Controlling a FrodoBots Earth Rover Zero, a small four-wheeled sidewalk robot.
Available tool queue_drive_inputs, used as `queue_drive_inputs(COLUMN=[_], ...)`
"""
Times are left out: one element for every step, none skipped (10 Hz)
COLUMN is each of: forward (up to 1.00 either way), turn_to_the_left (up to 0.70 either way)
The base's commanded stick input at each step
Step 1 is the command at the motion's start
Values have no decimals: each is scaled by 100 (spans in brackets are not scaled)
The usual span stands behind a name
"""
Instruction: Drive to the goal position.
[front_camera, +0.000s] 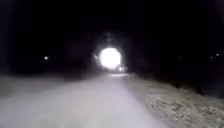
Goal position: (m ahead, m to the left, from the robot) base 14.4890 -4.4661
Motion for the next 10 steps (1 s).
queue_drive_inputs(forward=[100, 100, 100, 100, 100, 100, 100, 100, 100, 100], turn_to_the_left=[5, 2, 0, 0, 0, 0, 0, 0, 0, 0])
